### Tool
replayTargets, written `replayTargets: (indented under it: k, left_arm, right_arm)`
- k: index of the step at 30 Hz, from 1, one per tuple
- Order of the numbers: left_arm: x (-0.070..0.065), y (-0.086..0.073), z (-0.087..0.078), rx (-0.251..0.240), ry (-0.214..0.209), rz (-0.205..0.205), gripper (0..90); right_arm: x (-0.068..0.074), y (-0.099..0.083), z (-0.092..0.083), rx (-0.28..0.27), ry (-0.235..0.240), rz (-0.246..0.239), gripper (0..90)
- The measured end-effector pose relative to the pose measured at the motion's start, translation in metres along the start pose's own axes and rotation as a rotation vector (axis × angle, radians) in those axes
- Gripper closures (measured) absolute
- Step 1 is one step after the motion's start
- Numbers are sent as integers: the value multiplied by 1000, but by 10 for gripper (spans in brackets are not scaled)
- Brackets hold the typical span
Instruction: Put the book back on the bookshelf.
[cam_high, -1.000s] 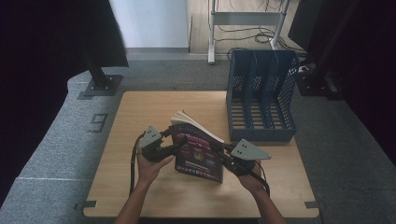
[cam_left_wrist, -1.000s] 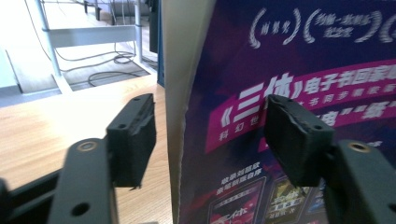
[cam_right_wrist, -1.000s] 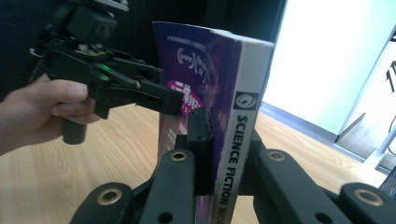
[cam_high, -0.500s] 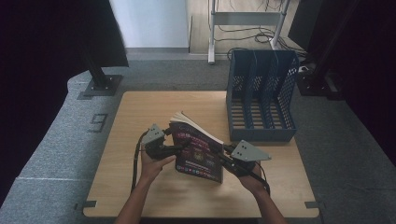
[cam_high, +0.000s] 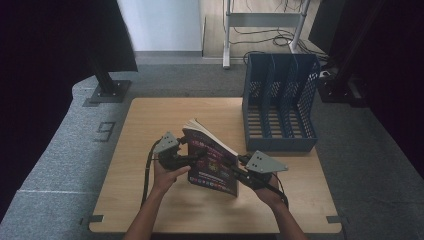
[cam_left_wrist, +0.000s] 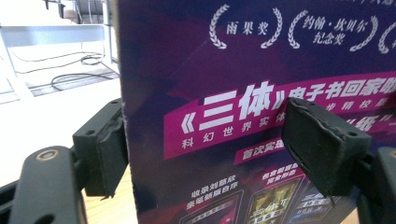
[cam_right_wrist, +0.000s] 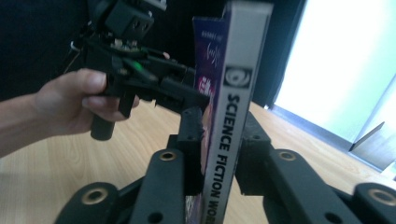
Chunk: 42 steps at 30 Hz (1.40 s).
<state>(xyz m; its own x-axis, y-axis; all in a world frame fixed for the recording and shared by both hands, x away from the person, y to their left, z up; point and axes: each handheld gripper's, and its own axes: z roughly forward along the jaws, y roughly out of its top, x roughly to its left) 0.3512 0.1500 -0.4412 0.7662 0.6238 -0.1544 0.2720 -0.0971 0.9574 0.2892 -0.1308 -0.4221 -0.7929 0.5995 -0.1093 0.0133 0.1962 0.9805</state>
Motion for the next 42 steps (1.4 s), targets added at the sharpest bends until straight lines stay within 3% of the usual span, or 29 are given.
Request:
replayTargets:
  k: [14,23,32,37,42]
  left_arm:
    - [-4,1,-3,-13,5,-5,232]
    - [-5,1,-2,-12,10,-8,232]
    - [-11,-7,-9,11,86,11,239]
    - [-11,-18,-16,18,111,-16,235]
    - [-8,-29,-23,74,158,-39,234]
  right_arm:
    - [-5,-1,22,52,-20,12,738]
    - [-8,-2,26,49,-20,41,781]
    - [-9,-4,25,33,-15,89,810]
    - [-13,-4,23,35,-20,116,813]
    - [-16,-6,21,26,-36,160,814]
